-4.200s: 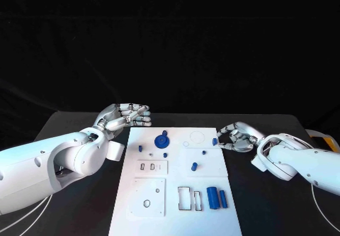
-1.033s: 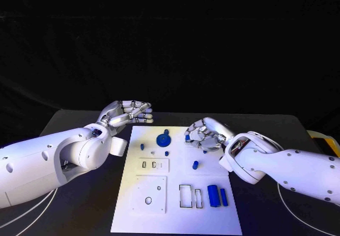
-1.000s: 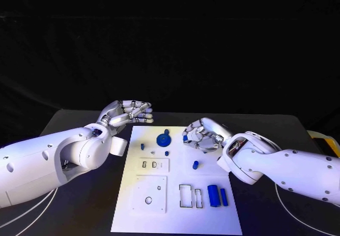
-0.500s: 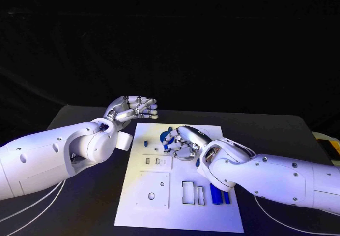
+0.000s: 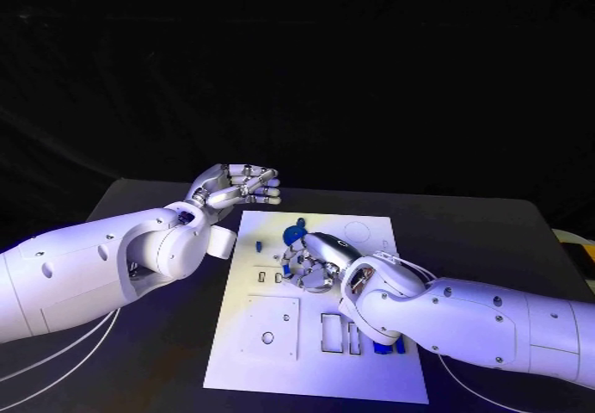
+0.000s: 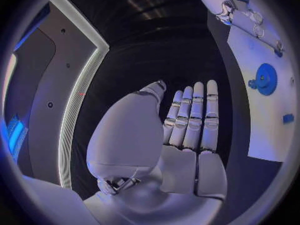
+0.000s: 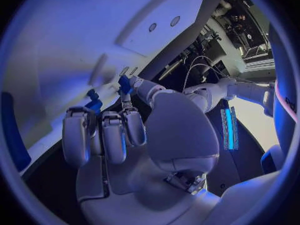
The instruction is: Assemble the parts on the task board
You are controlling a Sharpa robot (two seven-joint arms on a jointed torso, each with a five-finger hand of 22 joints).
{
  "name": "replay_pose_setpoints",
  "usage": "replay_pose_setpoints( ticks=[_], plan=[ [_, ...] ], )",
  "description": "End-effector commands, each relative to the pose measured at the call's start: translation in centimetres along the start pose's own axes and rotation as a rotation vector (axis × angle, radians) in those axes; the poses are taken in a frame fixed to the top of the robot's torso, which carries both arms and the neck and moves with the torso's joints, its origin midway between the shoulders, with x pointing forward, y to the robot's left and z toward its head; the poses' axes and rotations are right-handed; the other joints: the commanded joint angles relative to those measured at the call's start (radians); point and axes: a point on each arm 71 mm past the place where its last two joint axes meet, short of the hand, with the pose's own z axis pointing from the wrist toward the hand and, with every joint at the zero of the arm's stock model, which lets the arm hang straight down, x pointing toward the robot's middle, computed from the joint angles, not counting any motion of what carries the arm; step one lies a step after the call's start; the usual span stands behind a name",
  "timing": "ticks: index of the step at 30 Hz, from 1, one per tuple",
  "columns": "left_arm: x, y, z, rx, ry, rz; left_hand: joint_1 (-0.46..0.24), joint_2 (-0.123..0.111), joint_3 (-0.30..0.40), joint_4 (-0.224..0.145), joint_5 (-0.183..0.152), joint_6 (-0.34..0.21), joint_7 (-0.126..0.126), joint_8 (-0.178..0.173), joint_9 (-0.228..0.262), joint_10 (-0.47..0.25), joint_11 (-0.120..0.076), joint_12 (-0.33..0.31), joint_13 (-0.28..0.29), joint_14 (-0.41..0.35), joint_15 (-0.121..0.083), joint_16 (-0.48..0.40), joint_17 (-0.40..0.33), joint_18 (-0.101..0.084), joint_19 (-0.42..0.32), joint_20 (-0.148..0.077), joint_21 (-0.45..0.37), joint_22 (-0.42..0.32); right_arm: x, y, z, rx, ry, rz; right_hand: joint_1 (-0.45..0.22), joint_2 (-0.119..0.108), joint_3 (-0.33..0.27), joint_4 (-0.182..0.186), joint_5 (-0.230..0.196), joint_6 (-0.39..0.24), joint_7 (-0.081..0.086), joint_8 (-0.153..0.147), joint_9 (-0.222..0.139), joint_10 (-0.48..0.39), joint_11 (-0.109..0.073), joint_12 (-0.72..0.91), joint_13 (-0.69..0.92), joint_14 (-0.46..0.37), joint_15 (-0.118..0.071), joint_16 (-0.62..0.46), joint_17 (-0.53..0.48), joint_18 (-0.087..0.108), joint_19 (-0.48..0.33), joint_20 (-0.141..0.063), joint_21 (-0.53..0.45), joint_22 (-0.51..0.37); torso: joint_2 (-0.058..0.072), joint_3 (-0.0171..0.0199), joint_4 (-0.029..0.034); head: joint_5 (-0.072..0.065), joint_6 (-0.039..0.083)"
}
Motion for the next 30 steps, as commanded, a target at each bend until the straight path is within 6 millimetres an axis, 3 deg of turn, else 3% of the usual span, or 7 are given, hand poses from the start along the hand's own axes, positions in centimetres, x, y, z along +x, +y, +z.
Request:
replay_pose_setpoints(
  ticks=[1, 30],
  plan=[
    [0.29, -0.11, 0.03, 0.006, 0.021, -0.009, -0.009, -0.005, 0.006, 0.002, -0.004, -0.006, 0.006, -0.002, 0.002, 0.004, 0.0, -0.006, 0.002, -0.009, 0.001, -0.004, 0.001, 0.021, -0.004, 0.0, -0.005, -0.001, 0.28, -0.02, 0.02, 0.005, 0.018, -0.052, -0.011, 0.003, 0.0, 0.003, 0.003, 0.003, -0.005, 0.032, 0.035, -0.005, -0.001, -0.006, 0.07, 0.097, -0.007, 0.001, 0.221, -0.006, -0.008, 0.0, -0.003, 0.115, -0.001, 0.0007, -0.001, 0.002, -0.004],
    [0.17, -0.11, -0.01, 0.004, 0.018, -0.007, -0.011, -0.004, 0.006, 0.004, -0.004, -0.005, 0.006, -0.002, 0.002, 0.005, 0.0, -0.006, 0.002, -0.009, 0.001, -0.004, 0.002, 0.02, -0.004, 0.0, -0.005, -0.001, 1.21, -0.08, 0.2, 0.012, 0.055, -0.084, -0.025, -0.019, -0.011, 0.001, -0.005, -0.006, -0.004, 0.035, 0.036, -0.008, 0.0, -0.01, 0.067, 0.097, -0.007, 0.0, 0.219, -0.005, -0.01, 0.001, -0.008, 0.113, 0.0, 0.0014, 0.0002, 0.007, -0.019]
  ],
)
